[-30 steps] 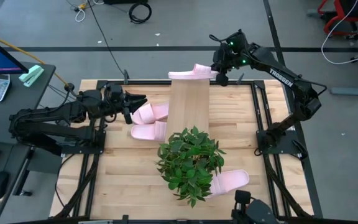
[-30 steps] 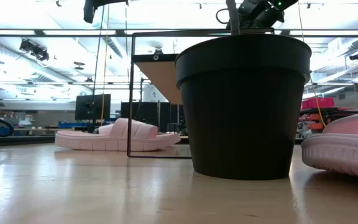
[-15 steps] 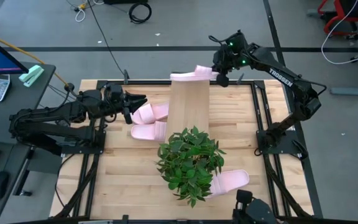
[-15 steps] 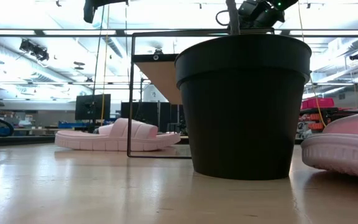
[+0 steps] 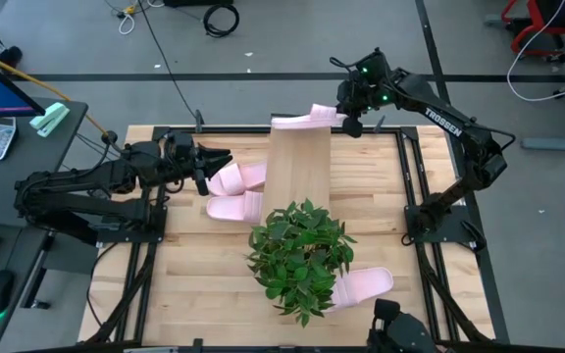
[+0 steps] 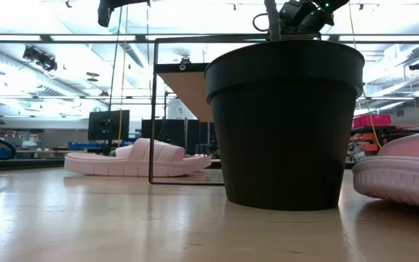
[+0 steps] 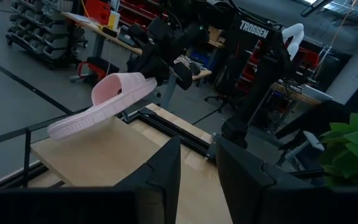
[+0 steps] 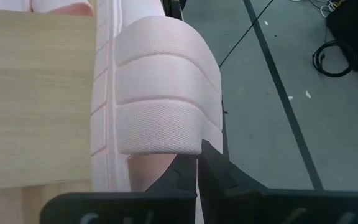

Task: Pick and place slides into the shelf
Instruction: Put the pink slide on the shelf

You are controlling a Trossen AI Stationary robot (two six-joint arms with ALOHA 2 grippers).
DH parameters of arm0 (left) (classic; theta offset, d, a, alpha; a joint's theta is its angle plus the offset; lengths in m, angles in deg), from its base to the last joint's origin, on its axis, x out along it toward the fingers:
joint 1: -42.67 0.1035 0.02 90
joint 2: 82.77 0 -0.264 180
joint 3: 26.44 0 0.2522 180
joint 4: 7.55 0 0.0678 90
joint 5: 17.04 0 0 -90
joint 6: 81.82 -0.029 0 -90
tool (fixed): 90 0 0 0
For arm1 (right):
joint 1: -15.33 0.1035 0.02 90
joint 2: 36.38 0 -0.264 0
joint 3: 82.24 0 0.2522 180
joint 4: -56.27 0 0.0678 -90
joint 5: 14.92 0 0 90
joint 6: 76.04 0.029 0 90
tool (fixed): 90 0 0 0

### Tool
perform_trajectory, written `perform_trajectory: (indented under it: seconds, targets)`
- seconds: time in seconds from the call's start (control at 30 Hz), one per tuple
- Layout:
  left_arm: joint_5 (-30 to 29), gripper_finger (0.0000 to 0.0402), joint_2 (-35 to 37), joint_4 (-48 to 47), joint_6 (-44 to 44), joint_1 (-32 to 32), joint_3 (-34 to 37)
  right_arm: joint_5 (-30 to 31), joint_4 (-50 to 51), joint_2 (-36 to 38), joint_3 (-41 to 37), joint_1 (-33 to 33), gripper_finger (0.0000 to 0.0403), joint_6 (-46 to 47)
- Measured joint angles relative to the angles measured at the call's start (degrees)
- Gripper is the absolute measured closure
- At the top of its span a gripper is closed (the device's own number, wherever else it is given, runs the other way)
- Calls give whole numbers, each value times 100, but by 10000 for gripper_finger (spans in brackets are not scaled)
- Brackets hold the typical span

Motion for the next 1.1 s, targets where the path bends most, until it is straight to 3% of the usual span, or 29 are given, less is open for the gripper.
perform_trajectory:
  seconds: [1.1]
  targets:
    - [2,294,0,-3,-9,-2,0,363,-151,9,-640,208,395,45]
